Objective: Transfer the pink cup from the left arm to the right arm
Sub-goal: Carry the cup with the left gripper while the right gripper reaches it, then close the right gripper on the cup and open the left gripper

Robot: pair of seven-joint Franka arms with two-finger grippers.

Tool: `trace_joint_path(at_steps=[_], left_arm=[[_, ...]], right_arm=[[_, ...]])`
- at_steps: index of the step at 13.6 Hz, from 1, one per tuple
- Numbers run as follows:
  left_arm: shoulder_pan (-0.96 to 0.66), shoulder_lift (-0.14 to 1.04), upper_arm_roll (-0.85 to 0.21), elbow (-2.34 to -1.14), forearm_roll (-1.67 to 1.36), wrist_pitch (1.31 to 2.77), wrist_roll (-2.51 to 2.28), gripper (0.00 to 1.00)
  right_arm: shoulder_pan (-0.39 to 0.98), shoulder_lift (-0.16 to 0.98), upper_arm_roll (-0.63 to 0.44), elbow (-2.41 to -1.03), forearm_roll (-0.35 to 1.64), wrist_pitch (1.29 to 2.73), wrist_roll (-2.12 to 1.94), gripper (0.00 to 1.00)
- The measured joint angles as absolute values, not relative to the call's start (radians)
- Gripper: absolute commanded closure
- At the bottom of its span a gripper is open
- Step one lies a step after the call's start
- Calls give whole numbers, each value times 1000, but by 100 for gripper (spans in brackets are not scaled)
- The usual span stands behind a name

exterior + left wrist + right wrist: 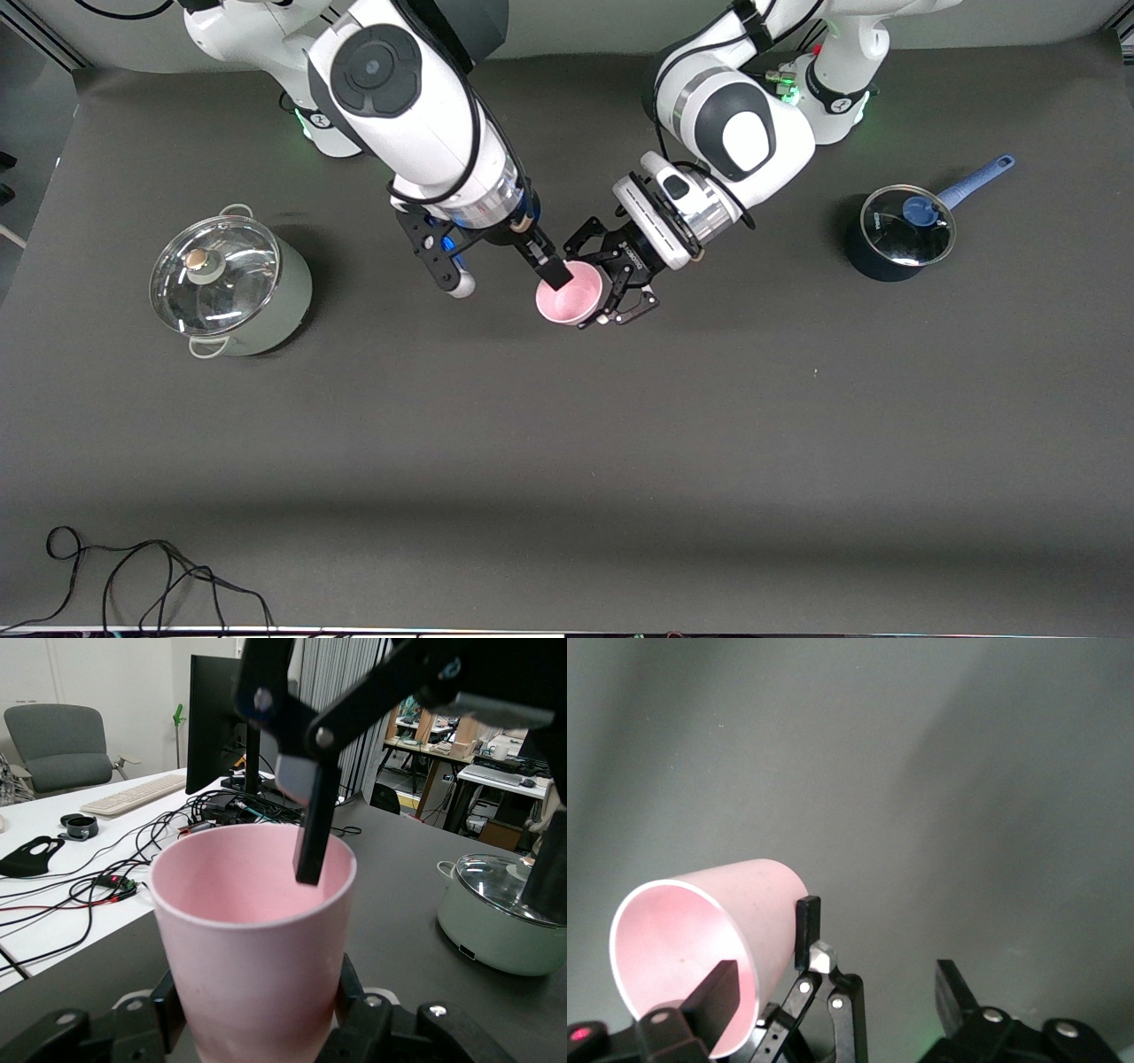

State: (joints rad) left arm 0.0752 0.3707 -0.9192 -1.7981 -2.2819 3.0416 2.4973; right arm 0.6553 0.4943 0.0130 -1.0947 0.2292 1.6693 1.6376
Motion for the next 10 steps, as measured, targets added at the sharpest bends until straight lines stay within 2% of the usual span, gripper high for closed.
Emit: trace_joint_path(at_steps=[1,2,3,7,8,9,10], left_arm=[[75,371,-919,-1798,-2282,3042,2497,52],[75,371,-919,-1798,-2282,3042,2497,52],[72,371,-919,-1799,-2282,3042,2497,51],[59,371,-921,-1799,-2282,3044,2497,50],[57,371,-921,-1799,-2282,3045,2497,46],[56,370,-921,-1798,-2282,3046,2504,36],[56,370,-920,-1798,-2282,3046,2506,12]], right_arm=[[655,501,16,-1093,229,1669,1630,63],[655,508,17,-1090,229,1673,1628,95],[655,515,17,-1084,229,1676,1627,100],[652,527,17,-1060,226,1687,1623,100],[651,529,17,-1056,226,1686,1618,100],[651,529,17,-1056,226,1685,1618,100],[651,529,17,-1056,226,1685,1618,100]])
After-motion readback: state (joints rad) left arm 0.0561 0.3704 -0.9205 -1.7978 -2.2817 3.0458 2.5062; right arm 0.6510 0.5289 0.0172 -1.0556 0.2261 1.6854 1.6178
